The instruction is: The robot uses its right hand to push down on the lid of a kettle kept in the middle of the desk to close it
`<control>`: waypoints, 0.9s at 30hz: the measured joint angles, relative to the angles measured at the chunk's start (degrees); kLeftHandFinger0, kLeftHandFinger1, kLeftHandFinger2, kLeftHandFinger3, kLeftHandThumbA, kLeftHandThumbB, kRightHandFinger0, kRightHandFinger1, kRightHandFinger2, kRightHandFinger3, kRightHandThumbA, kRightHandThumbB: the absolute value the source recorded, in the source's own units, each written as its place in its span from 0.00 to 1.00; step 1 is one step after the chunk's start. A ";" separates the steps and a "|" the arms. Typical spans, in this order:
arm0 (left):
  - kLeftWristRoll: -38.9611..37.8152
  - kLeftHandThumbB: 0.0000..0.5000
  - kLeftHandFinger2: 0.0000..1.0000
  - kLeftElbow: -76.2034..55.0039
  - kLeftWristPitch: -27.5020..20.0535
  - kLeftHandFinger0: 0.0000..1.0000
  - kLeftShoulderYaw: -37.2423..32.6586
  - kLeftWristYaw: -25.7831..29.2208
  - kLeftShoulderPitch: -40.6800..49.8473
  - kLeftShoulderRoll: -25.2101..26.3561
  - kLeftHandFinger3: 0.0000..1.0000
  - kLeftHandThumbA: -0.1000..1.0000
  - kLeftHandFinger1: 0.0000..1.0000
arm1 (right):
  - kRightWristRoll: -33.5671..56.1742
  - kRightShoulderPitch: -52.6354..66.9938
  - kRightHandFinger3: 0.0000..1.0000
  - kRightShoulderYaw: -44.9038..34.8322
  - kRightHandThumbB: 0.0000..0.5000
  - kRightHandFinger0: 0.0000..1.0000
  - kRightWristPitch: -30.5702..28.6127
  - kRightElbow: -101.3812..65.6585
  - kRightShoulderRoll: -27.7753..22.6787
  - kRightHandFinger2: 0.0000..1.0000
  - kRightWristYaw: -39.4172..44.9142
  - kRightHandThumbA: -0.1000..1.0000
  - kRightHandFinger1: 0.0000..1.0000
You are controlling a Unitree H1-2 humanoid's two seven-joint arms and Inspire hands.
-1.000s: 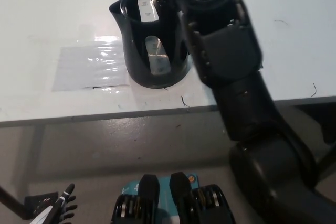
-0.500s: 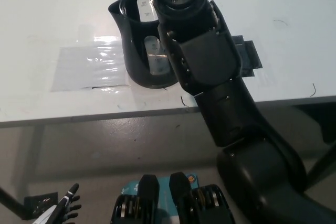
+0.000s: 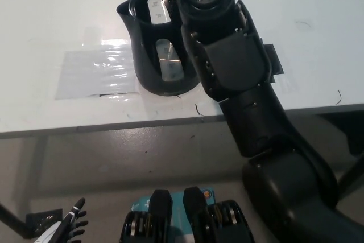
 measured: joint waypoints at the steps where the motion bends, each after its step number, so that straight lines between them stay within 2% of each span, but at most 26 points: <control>1: 0.01 0.15 1.00 0.00 0.00 1.00 0.00 0.01 0.19 0.00 1.00 1.00 1.00 | 0.00 0.89 1.00 0.13 0.19 1.00 -0.13 -0.11 -0.21 1.00 0.02 0.37 1.00; 9: 0.03 0.18 1.00 -0.16 0.06 1.00 -0.09 0.00 0.54 -0.02 1.00 1.00 1.00 | -0.01 7.36 1.00 1.01 0.19 1.00 -2.32 -0.12 -1.99 1.00 0.07 0.36 1.00; 18: 0.18 0.16 1.00 -0.47 0.08 1.00 -0.41 0.00 0.53 -0.05 1.00 1.00 1.00 | 0.08 8.80 1.00 1.24 0.17 1.00 -4.58 0.11 -0.10 1.00 -0.20 0.38 1.00; 21: 0.32 0.16 1.00 -0.54 0.10 1.00 -0.57 0.02 0.52 -0.06 1.00 1.00 1.00 | 0.10 8.73 1.00 1.19 0.18 1.00 -4.89 0.67 0.51 1.00 -0.73 0.38 1.00; 23: 0.35 0.14 1.00 -0.72 0.15 1.00 -0.60 0.01 0.52 -0.07 1.00 1.00 1.00 | 0.10 8.73 1.00 1.20 0.23 1.00 -5.15 1.03 0.82 1.00 -1.16 0.38 1.00; 27: 0.64 0.13 1.00 -0.88 0.23 1.00 -0.85 0.01 0.37 -0.07 1.00 1.00 1.00 | 0.19 7.86 1.00 1.05 0.23 1.00 -5.87 3.42 1.33 1.00 -1.82 0.38 1.00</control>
